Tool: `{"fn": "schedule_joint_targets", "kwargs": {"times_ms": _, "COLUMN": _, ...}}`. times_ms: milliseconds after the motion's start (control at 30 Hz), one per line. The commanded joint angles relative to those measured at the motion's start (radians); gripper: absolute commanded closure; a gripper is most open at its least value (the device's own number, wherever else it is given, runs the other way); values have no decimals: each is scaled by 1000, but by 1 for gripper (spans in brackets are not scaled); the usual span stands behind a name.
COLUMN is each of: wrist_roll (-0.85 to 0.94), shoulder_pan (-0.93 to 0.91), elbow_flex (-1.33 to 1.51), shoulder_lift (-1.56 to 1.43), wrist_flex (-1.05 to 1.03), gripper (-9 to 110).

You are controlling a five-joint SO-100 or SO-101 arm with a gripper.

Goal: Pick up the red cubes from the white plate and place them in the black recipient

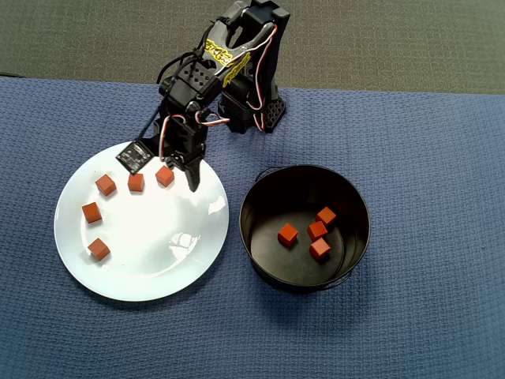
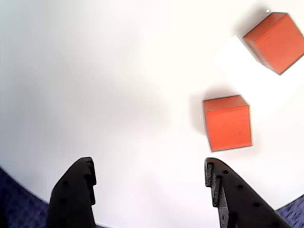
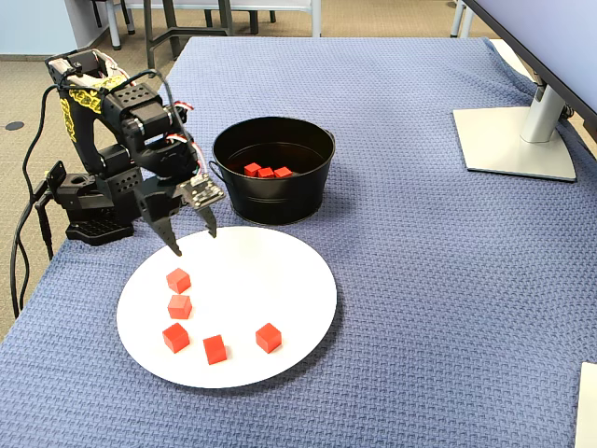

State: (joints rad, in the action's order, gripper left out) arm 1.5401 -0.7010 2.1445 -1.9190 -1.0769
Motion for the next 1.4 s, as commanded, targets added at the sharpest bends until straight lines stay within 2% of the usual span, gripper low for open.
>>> {"fn": "schedule_joint_targets", "kwargs": {"times_ms": 0, "wrist_roll": 43, "shoulder_pan": -31, "elbow_flex": 8, "shoulder_lift": 3, "wrist_flex": 67, "gripper": 82}}
{"fn": "schedule_joint_targets", "kwargs": {"times_ms": 533, "wrist_roll": 199, "shoulder_pan": -152, "elbow_flex": 57, "shoulder_lift": 52, "wrist_flex": 213, "gripper": 82}}
{"fn": "schedule_joint_targets", "kwargs": {"times_ms": 1033, "wrist_roll": 270, "shoulder_pan": -169, "elbow_flex": 172, "shoulder_lift": 63, "wrist_flex": 348, "gripper": 84}}
{"fn": "schedule_joint_targets", "kwargs": {"times_ms": 1267, "wrist_roll": 285, "shoulder_pan": -181, "elbow_flex": 261, "shoulder_lift": 71, "wrist_flex": 503, "gripper": 90}}
{"fn": "schedule_joint_targets", "kwargs": {"times_ms": 1367, "wrist_roll": 268, "shoulder_pan": -175, "elbow_flex": 259, "shoulder_lift": 71, "wrist_flex": 503, "gripper": 100}}
